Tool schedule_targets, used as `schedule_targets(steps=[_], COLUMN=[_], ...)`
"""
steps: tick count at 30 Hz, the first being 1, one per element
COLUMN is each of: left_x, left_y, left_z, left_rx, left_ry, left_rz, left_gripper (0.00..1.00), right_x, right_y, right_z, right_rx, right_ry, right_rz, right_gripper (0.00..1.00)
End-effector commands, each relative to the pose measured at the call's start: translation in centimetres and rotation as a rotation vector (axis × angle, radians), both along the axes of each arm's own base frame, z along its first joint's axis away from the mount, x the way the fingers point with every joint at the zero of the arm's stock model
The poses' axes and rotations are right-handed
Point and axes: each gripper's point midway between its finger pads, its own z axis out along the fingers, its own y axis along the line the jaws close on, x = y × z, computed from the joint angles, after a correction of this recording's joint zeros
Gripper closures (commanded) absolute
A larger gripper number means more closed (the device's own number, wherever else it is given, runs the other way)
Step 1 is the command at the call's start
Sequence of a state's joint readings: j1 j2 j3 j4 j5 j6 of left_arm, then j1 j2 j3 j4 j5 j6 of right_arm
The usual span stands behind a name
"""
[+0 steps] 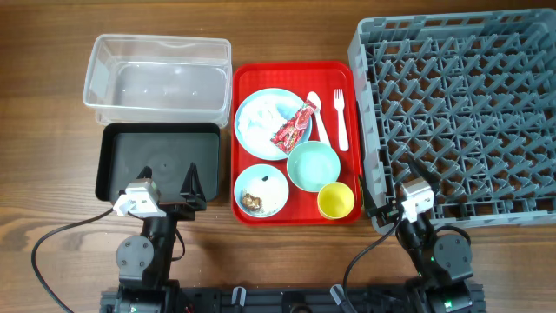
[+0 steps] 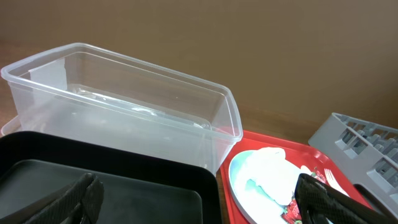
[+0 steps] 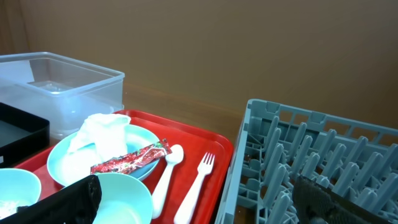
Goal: Sort waste into correct bins and load items into the dishwasher rack
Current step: 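Move both grippers toward the red tray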
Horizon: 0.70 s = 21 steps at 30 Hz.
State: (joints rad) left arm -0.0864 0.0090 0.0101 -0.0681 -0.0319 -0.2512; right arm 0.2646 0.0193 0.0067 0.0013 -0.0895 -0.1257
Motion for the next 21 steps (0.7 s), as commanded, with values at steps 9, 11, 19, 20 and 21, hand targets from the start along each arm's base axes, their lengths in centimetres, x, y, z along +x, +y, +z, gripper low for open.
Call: schedule_targets(steps=[9,11,19,20,21], left_x=[0.0,-0.1,-1.9,-2.1,-2.4], left_y=[0.1,-1.3,-5.7,-5.9,-6.1], left_z=[-0.1,-0.2,5.2,6.2,7.1], left_rx=[0.008,0.003,-0.13,-0.134,-0.133], left_ry=[-0.003,0.003,-0.117,-0.127,-0.124], left_rz=[0.006,-0.076,-0.348,-0.361,-0.374], left_gripper=[0.0,0.0,0.0,0.0,0.0], right_x=[-0.1,-0.2,-2.6,-2.7,-2.8], right_y=[0.2,0.3,3.5,3.4,3.4], right_z=[0.3,0.3,3.6,3.9,4.3], right_rx=[0.002,0.026,0.353,0.35,0.345], right_ry=[-0.015,-0.006,0.127,0.141,0.166], right_rz=[0.014,0.022,0.242,0.239,0.234], right_gripper=[0.0,0.0,0.0,0.0,0.0])
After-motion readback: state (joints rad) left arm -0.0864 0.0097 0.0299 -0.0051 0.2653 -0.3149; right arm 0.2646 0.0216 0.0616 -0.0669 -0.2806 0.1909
